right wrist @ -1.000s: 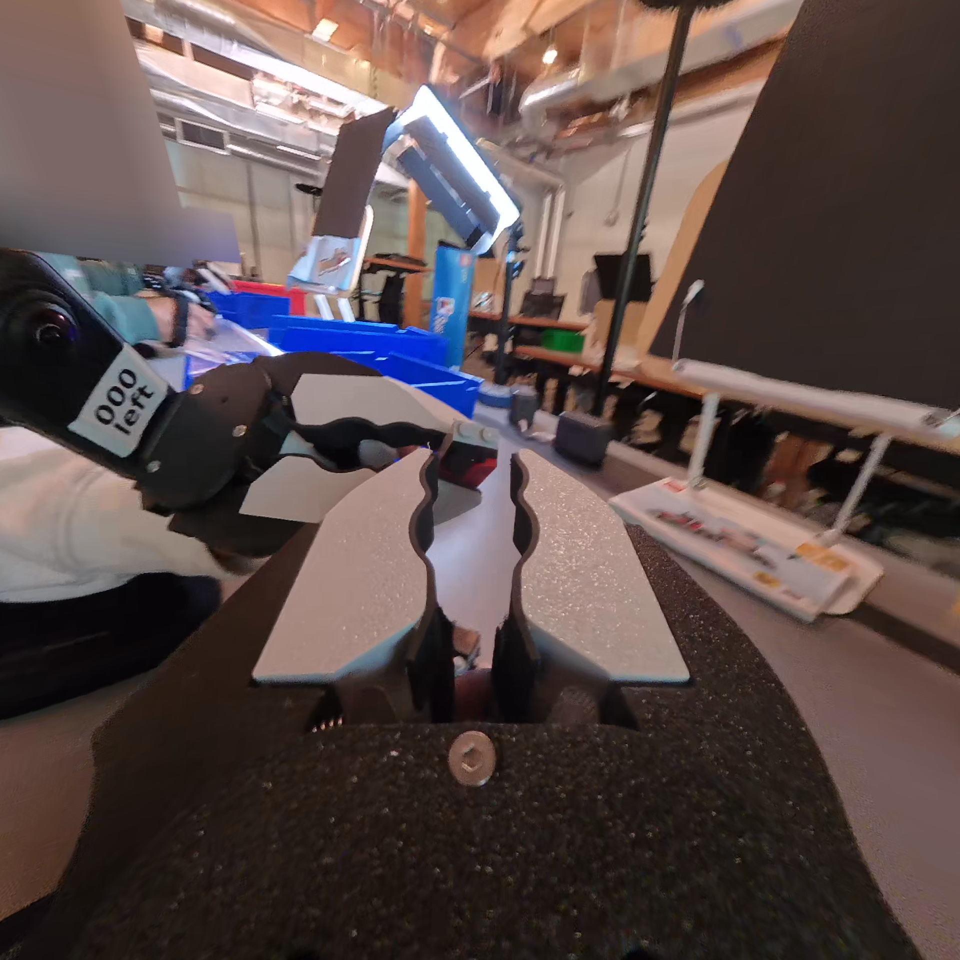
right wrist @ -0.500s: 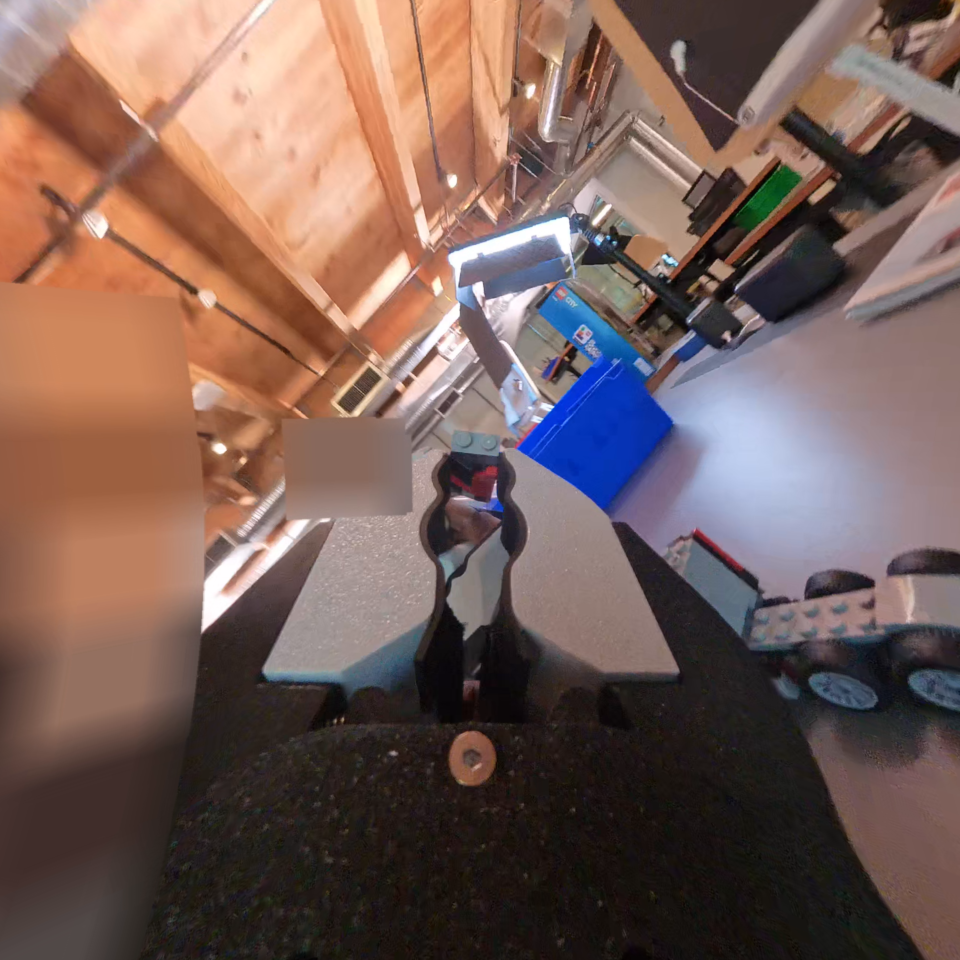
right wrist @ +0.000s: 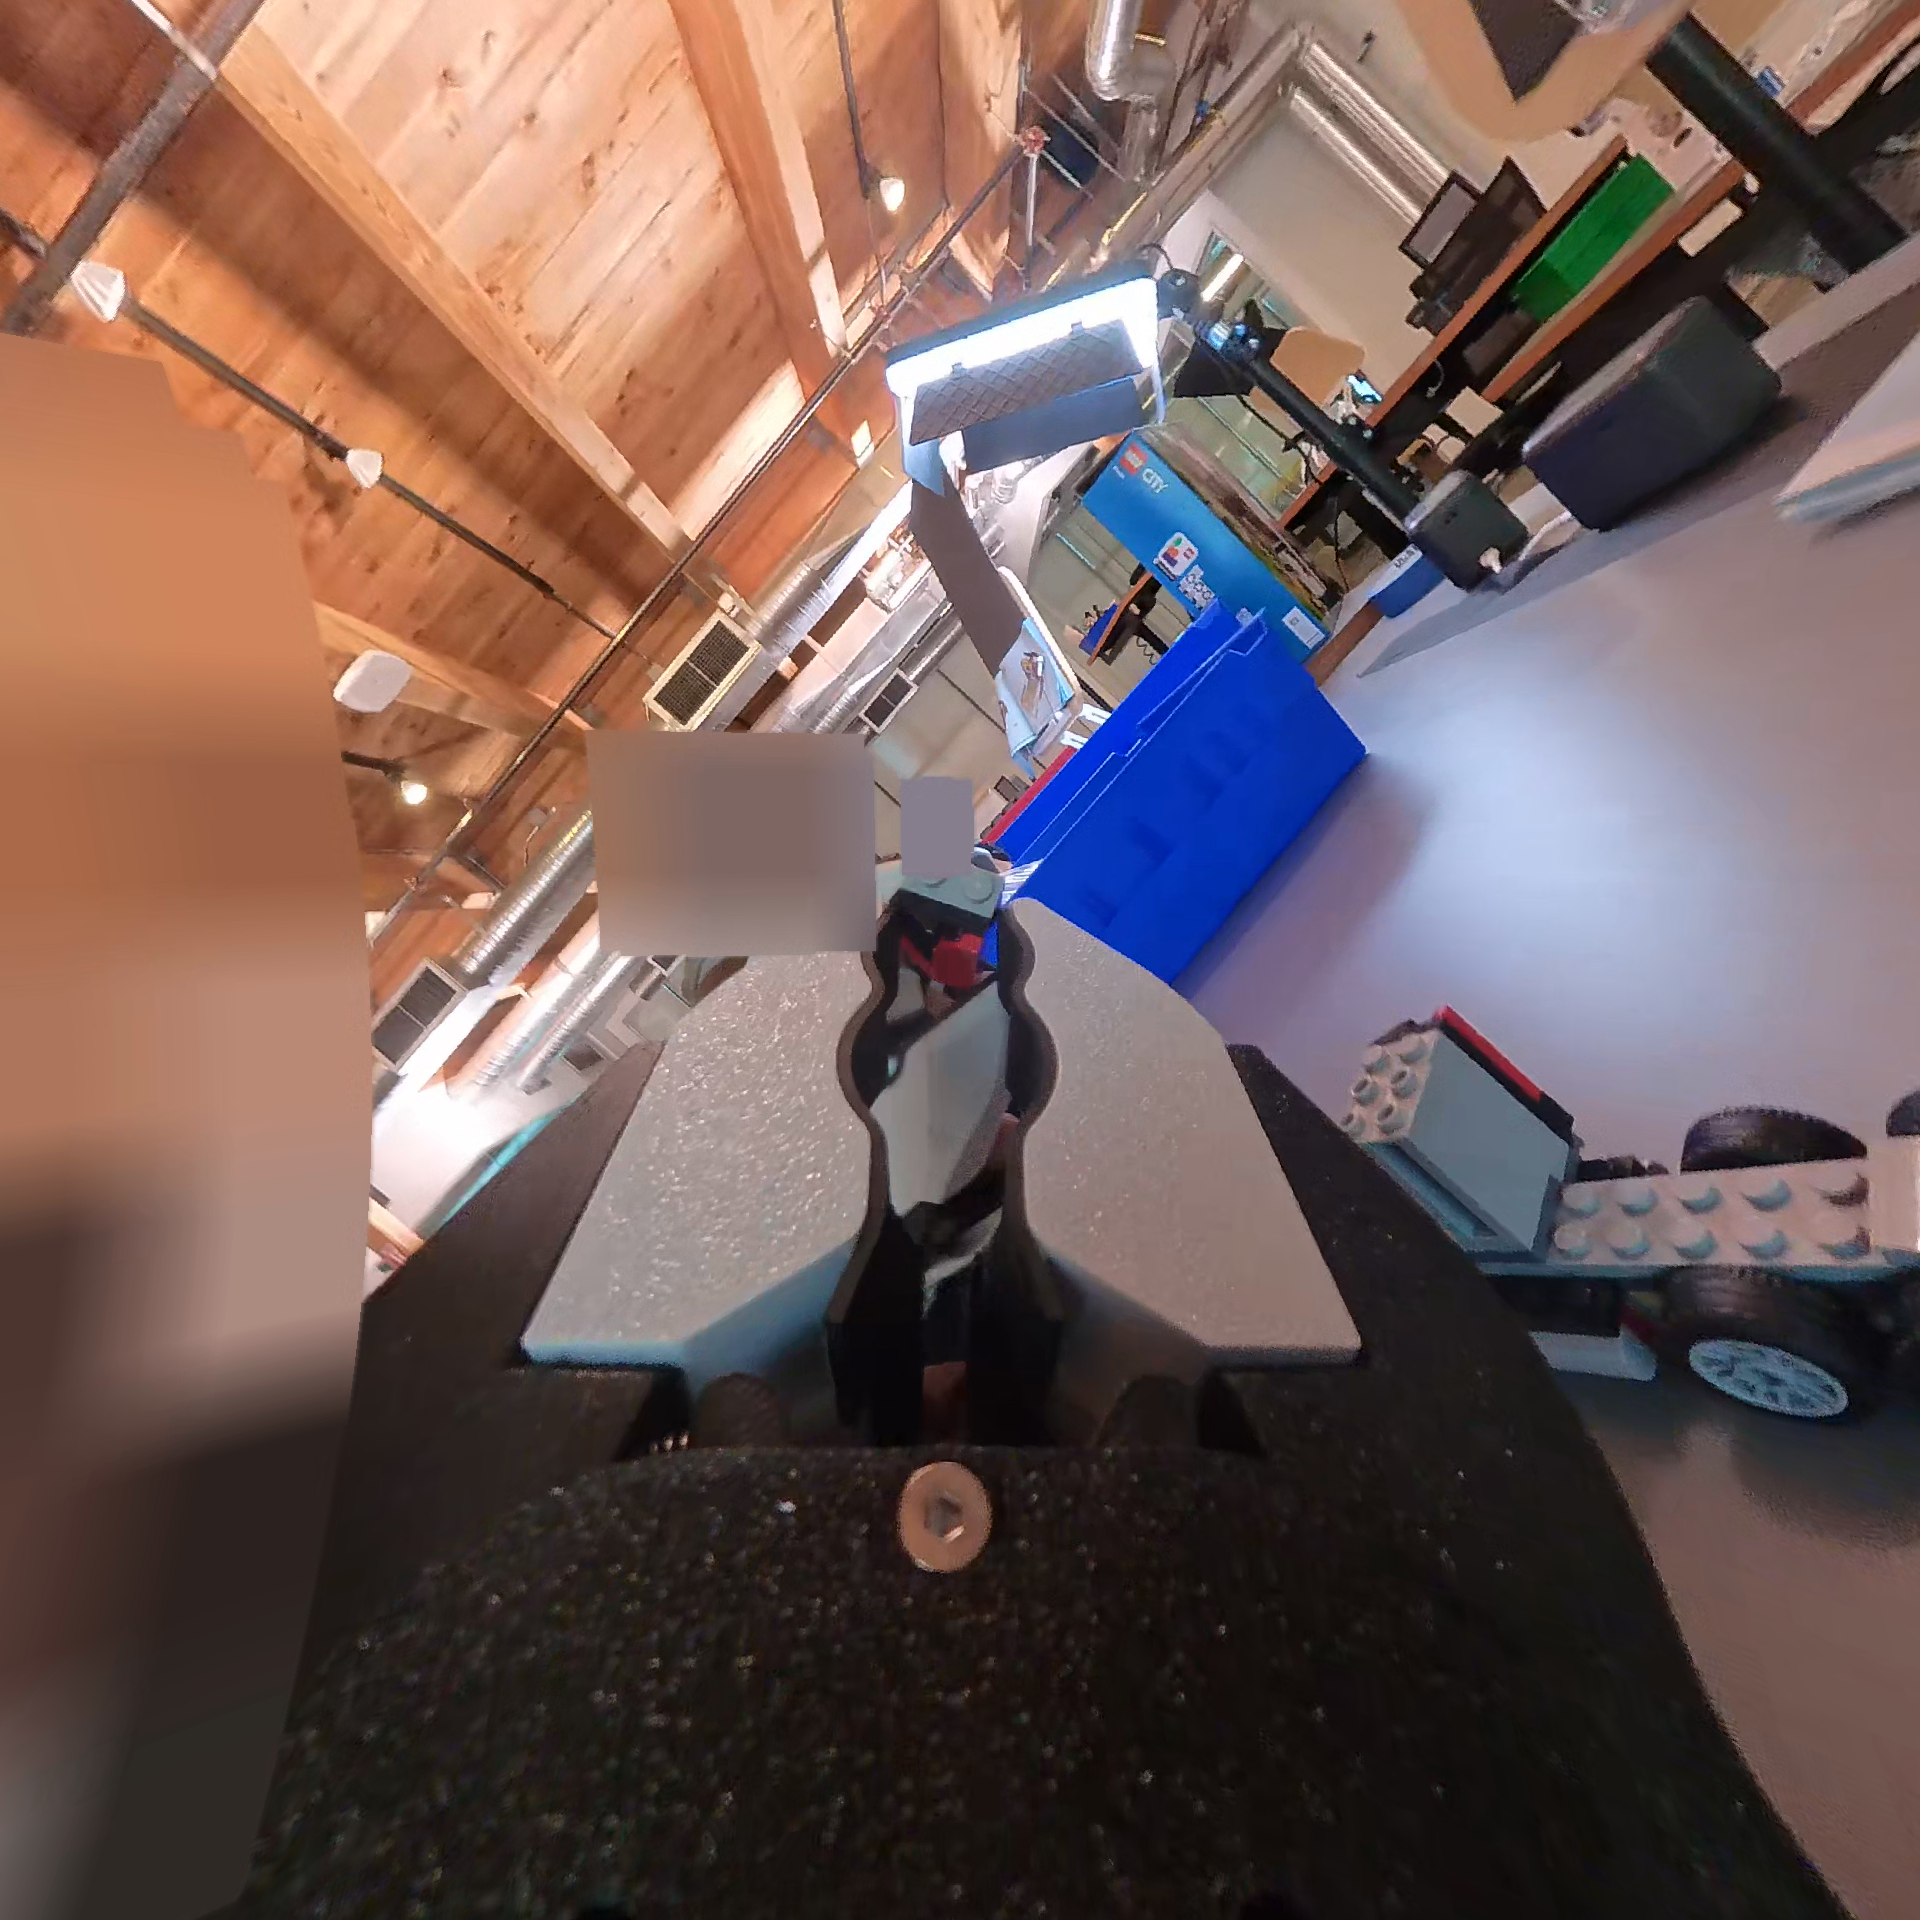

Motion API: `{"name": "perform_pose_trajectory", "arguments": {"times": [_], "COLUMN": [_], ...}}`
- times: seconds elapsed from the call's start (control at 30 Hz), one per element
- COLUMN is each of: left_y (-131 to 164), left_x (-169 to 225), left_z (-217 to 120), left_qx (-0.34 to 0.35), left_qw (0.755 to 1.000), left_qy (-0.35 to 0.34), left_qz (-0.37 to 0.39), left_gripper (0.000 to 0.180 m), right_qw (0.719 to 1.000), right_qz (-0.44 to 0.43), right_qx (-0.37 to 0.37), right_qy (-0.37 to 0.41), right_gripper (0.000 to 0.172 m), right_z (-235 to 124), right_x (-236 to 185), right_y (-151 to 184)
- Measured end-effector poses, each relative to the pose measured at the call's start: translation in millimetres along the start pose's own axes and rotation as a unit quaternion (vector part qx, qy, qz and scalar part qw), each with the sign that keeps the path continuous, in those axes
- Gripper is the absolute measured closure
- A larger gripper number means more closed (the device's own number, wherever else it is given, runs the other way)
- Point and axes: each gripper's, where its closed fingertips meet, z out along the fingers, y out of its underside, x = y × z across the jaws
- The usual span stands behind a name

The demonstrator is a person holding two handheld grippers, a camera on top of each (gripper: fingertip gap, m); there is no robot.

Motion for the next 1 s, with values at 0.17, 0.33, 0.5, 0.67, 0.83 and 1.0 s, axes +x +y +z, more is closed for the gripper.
{"name": "perform_pose_trajectory", "arguments": {"times": [0.17, 0.33, 0.5, 0.67, 0.83, 1.0], "left_y": [-20, -9, -19, -35, -42, -44], "left_x": [-5, 1, 9, -12, -20, -25], "left_z": [-10, -12, -16, -23, -32, -33], "left_qx": [0.113, 0.115, 0.131, 0.189, 0.223, 0.233], "left_qw": [0.938, 0.933, 0.933, 0.859, 0.767, 0.758], "left_qy": [0.13, 0.167, 0.194, 0.214, 0.284, 0.278], "left_qz": [-0.301, -0.297, -0.274, -0.424, -0.53, -0.542], "left_gripper": [0.158, 0.158, 0.158, 0.156, 0.157, 0.168], "right_qw": [0.998, 0.993, 0.986, 0.985, 0.978, 0.977], "right_qz": [-0.066, -0.1, -0.134, -0.153, -0.176, -0.181], "right_qx": [0.01, -0.061, -0.101, -0.042, -0.013, -0.024], "right_qy": [-0.016, -0.004, 0.007, -0.07, -0.108, -0.112], "right_gripper": [0.144, 0.141, 0.155, 0.155, 0.156, 0.156], "right_z": [-2, 2, 2, 0, -4, -3], "right_x": [-15, -14, -12, -39, -56, -57], "right_y": [-10, 8, 19, 5, -3, 2]}}
